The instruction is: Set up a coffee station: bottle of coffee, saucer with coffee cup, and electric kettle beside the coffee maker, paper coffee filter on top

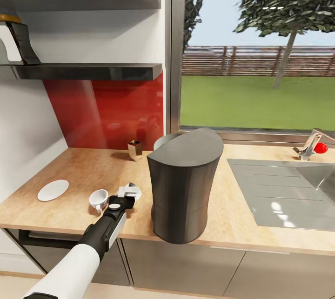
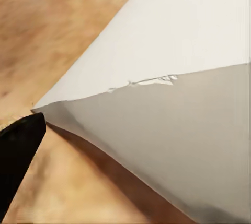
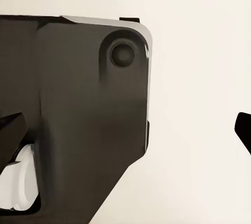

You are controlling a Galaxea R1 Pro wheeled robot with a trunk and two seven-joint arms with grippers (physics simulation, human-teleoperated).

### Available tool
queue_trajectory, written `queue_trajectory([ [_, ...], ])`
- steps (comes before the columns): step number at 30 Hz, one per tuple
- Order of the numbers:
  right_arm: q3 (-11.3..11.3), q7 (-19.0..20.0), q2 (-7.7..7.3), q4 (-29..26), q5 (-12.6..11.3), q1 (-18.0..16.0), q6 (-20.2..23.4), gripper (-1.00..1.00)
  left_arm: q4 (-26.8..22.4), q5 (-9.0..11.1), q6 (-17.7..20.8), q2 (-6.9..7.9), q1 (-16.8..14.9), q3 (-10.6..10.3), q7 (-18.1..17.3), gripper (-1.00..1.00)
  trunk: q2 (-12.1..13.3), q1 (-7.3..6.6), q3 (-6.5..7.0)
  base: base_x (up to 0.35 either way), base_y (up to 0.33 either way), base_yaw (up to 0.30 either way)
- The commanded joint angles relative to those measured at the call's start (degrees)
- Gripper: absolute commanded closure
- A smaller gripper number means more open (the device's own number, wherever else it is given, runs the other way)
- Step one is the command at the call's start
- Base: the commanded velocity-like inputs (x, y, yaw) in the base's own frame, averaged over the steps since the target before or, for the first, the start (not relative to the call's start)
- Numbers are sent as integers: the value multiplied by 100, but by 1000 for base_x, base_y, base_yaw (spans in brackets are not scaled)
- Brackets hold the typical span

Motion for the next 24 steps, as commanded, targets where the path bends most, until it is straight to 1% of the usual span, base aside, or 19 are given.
queue_trajectory([
  [1, 3, -1, -2, 4, 6, -5, -19, -100, -8, -14, 33, 3, -1, -22, 34, 100, -12, 3, -13, 0, 0, 0],
  [24, -4, -2, -7, 4, 6, 0, -19, -100, -56, 6, -7, 11, -1, 23, 39, 100, -12, 3, -13, 0, 0, 0],
])
